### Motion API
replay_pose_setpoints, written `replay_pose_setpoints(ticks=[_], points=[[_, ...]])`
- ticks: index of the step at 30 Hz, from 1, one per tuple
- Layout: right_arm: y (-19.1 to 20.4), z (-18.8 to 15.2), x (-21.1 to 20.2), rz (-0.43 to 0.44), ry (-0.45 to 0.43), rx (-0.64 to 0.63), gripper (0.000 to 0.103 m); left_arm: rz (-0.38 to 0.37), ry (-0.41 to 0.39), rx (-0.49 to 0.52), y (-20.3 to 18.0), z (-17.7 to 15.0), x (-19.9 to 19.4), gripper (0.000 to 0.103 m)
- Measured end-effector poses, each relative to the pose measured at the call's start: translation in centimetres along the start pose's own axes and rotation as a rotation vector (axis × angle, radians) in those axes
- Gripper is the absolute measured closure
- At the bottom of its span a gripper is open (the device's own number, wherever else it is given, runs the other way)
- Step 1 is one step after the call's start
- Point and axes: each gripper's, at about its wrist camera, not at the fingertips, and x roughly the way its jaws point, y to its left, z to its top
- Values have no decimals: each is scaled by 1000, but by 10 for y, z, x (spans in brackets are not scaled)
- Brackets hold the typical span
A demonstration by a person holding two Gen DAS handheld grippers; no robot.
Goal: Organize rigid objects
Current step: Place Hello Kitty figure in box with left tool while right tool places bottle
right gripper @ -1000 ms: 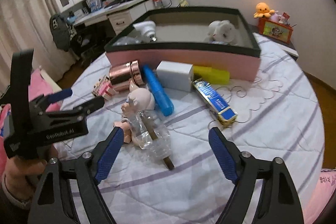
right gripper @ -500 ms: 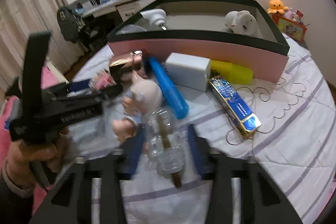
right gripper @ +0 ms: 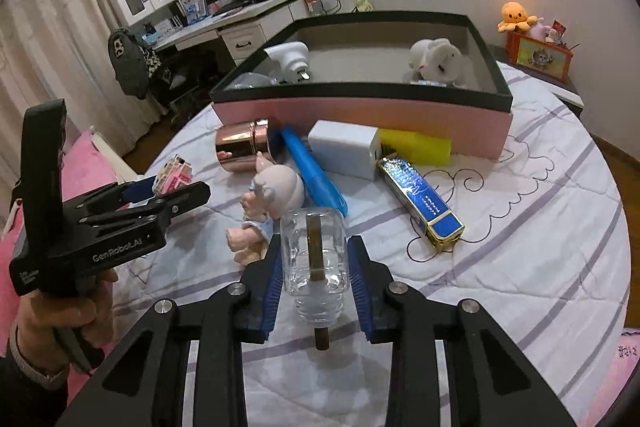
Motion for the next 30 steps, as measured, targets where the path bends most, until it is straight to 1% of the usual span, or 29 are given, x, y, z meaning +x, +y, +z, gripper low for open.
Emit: replay_pose_setpoints(ticks=[7, 10, 13, 17, 20, 23, 26, 30], points=[[6, 8, -19, 20, -52, -8, 71, -18, -62, 14, -4, 11, -29, 43], [4, 19, -29, 15, -85, -16, 71, -30, -91, 30, -10, 20, -38, 43], [1, 35, -36, 4, -118, -26, 71, -37, -116, 44, -13, 33, -42, 43], [-8, 67, -40, -19, -174, -34, 71, -48, -160, 57, -17, 58, -42, 43], [-18, 94, -36, -32, -203, -28, 71, -57, -187, 60, -19, 82, -35, 43], [-26, 119, -23, -47, -212, -21, 71, -71, -192, 49, -19, 104, -20, 43], [-35, 137, -3, -52, -196, 1, 71, -81, -188, 43, -21, 123, 0, 43], [-44, 150, 25, -55, -170, 29, 71, -93, -156, 34, -26, 141, 35, 43]])
